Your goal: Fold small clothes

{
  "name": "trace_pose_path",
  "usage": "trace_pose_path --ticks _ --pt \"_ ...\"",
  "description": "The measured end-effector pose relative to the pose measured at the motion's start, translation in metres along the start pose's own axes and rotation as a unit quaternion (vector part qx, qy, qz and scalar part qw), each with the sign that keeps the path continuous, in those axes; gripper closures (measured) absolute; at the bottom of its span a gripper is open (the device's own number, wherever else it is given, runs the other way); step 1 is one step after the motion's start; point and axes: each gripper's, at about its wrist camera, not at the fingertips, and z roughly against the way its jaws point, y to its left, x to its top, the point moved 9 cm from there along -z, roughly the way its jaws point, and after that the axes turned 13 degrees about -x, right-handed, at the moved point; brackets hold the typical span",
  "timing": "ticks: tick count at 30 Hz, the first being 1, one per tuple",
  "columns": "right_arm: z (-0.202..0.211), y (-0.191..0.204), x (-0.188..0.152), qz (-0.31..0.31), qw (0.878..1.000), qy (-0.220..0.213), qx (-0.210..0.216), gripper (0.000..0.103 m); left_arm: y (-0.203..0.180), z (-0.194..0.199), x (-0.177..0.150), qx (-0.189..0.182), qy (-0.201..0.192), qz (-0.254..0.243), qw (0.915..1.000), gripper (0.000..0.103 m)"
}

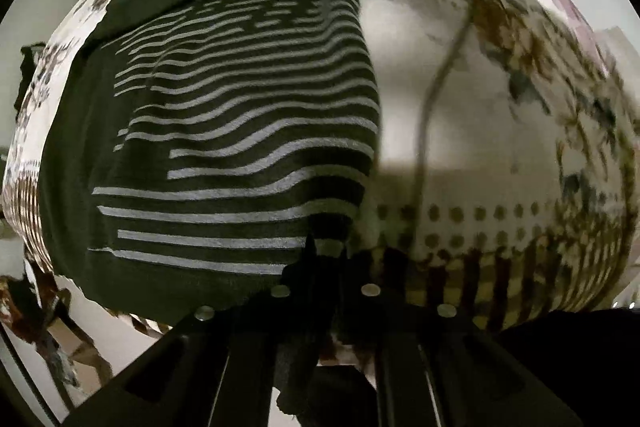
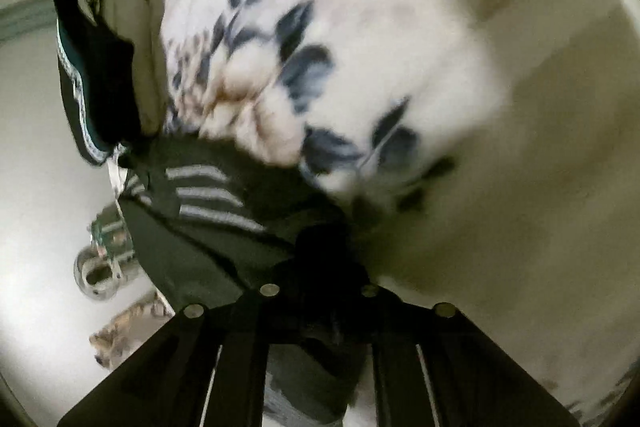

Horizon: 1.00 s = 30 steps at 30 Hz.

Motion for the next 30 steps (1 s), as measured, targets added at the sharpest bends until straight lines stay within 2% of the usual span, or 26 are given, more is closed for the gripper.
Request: trace_pose_path --ticks 1,3,6,9,10,11,12,14,17,21,23,26,30 --pt "0.003 -0.001 -0.001 -0.005 1.0 0.004 0.018 0.061 0.002 0.003 0.001 -0.003 -0.004 0.005 1.0 0.1" --pt "0.013 -0.003 -0.001 -0.013 0.999 -0.002 0.051 0.043 0.008 0.009 0.004 -0.012 -0.011 0.018 0.9997 0.1" --pt "0.009 -0.012 -0.004 -0.009 0.998 0.009 0.057 0.043 0.016 0.01 0.007 -0.019 -0.015 0.026 0.9994 0.1" --pt "-0.009 -0.003 -0.018 0.014 0.997 0.033 0.07 0.044 0.022 0.016 0.011 -0.027 -0.024 0.036 0.9987 0.1" --pt "-0.012 0.001 -0.021 0.025 0.997 0.026 0.062 0.06 0.024 0.019 0.013 -0.032 -0.026 0.042 0.9982 0.1" --pt "-0.014 0.006 -0.024 0.042 0.998 0.017 0.035 0.082 0.027 0.024 0.014 -0.036 -0.031 0.05 0.9976 0.1" --pt "-0.018 0.009 -0.026 0.048 0.999 0.01 0.015 0.095 0.03 0.028 0.015 -0.038 -0.034 0.056 0.9971 0.1" --pt "-0.006 0.021 -0.029 0.057 0.998 -0.01 -0.026 0.095 0.042 0.045 0.017 -0.052 -0.044 0.087 0.9939 0.1" --pt "0.017 0.049 -0.038 0.072 0.995 -0.026 -0.062 0.096 0.065 0.078 0.023 -0.06 -0.069 0.117 0.9889 0.1" --pt "0.057 0.117 -0.053 0.089 0.989 -0.047 -0.108 0.096 0.101 0.12 0.031 -0.066 -0.108 0.147 0.981 0.1" --pt "0.073 0.154 -0.062 0.095 0.987 -0.053 -0.117 0.096 0.127 0.143 0.031 -0.073 -0.129 0.17 0.9742 0.1" --pt "0.074 0.245 -0.073 0.107 0.981 -0.068 -0.145 0.096 0.177 0.168 0.025 -0.082 -0.157 0.212 0.9611 0.1" --pt "0.043 0.343 -0.076 0.117 0.973 -0.082 -0.183 0.096 0.244 0.178 0.011 -0.091 -0.177 0.263 0.9441 0.1"
